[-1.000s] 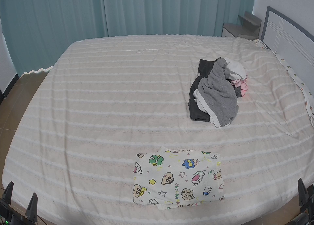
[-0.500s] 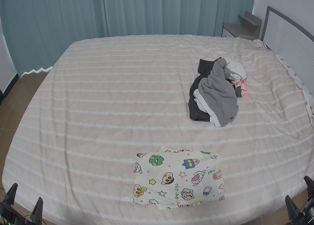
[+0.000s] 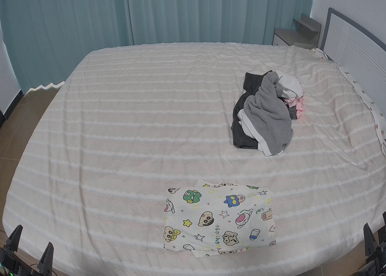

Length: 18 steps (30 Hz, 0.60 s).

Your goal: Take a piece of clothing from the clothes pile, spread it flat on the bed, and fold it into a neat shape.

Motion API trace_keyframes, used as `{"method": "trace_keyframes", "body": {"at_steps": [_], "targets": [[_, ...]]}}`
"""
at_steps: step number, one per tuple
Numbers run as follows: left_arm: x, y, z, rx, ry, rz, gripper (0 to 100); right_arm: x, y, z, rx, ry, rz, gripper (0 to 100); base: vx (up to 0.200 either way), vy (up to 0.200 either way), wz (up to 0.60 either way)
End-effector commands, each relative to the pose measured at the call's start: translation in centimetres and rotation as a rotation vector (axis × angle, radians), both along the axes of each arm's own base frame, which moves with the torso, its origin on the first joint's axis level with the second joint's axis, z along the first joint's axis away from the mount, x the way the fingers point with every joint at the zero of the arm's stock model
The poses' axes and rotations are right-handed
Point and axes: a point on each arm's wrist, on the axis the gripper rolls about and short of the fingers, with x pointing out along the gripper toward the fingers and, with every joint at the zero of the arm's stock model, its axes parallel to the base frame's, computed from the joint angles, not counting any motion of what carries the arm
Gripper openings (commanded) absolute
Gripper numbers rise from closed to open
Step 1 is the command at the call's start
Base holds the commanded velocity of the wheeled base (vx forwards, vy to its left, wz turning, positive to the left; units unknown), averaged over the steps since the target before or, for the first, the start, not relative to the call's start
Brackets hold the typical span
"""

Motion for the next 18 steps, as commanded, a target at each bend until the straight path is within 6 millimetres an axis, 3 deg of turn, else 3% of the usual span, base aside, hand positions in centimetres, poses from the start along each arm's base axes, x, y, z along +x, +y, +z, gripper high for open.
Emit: {"method": "trace_keyframes", "body": {"at_steps": [1,7,18], "targets": [[-0.01,0.0,-0.29,-0.004,-0.001,0.005,100,-0.04,-0.06,-0.03,-0.079,-0.014,-0.031,100,0.0,0.0,0.0],[-0.01,0.0,-0.31,0.001,0.0,0.005,100,-0.07,0.34,-0.03,-0.185,-0.028,0.143,100,0.0,0.0,0.0],[-0.01,0.0,-0.31,0.001,0.0,0.003,100,-0.08,0.36,-0.08,-0.092,-0.015,0.163,100,0.0,0.0,0.0]]}}
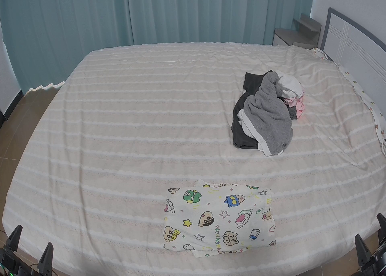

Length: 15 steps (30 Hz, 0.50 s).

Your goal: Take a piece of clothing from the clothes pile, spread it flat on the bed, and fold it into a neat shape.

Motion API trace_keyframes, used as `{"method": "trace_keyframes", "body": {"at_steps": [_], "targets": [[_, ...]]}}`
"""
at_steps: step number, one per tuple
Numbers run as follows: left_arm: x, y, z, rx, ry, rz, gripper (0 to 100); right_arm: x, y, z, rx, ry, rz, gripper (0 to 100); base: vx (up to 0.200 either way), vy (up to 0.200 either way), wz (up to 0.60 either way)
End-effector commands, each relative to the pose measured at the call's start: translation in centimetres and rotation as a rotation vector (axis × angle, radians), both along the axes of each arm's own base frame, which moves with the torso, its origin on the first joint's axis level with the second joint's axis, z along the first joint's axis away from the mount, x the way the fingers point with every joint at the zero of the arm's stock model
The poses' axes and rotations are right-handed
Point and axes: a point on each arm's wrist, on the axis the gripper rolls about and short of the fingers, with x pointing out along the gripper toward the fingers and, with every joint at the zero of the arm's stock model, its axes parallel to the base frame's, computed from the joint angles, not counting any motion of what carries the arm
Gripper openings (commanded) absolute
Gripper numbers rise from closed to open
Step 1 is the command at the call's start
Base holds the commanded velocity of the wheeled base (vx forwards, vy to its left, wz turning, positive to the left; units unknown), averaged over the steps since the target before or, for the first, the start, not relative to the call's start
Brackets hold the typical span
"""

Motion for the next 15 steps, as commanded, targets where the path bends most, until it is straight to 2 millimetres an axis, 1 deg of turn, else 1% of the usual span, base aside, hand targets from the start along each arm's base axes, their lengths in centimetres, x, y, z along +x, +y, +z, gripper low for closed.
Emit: {"method": "trace_keyframes", "body": {"at_steps": [1,15], "targets": [[0.03,0.0,-0.29,0.0,0.005,0.0,100,-0.1,0.03,0.0,0.0,-0.008,0.012,100,0.0,0.0,0.0],[0.03,0.0,-0.29,0.0,0.005,0.0,100,-0.14,0.14,-0.01,0.001,-0.001,0.061,100,0.0,0.0,0.0]]}}
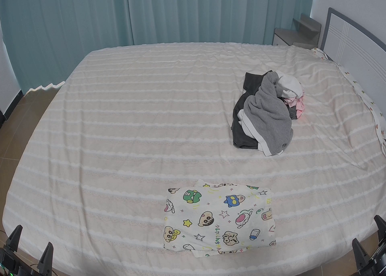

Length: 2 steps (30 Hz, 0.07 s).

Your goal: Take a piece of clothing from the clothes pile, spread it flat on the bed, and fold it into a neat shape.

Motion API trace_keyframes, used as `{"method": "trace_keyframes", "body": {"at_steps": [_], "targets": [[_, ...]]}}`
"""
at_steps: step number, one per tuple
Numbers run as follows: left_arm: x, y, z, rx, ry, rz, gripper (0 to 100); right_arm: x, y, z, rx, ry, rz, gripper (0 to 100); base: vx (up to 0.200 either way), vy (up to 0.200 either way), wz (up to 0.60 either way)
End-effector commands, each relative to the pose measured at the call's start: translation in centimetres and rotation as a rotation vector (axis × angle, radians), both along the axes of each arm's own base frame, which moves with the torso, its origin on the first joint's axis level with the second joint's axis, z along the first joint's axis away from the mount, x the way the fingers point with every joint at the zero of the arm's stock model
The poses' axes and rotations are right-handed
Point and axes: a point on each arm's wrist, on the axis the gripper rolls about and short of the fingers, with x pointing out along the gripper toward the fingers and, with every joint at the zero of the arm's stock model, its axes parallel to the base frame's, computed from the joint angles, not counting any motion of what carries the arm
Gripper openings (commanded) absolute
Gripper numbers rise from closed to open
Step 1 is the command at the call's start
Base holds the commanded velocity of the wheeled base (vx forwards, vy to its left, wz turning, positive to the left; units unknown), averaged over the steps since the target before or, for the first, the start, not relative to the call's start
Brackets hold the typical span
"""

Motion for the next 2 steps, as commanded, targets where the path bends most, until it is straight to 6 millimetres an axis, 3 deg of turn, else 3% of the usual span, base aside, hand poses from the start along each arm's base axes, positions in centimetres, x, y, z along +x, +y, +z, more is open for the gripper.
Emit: {"method": "trace_keyframes", "body": {"at_steps": [1,2], "targets": [[0.03,0.0,-0.29,-0.001,0.005,0.0,100,-0.09,0.0,-0.02,-0.002,-0.01,0.001,100,0.0,0.0,0.0],[0.03,0.0,-0.29,-0.001,0.005,0.0,100,-0.09,0.01,-0.03,-0.002,-0.01,0.001,100,0.0,0.0,0.0]]}}
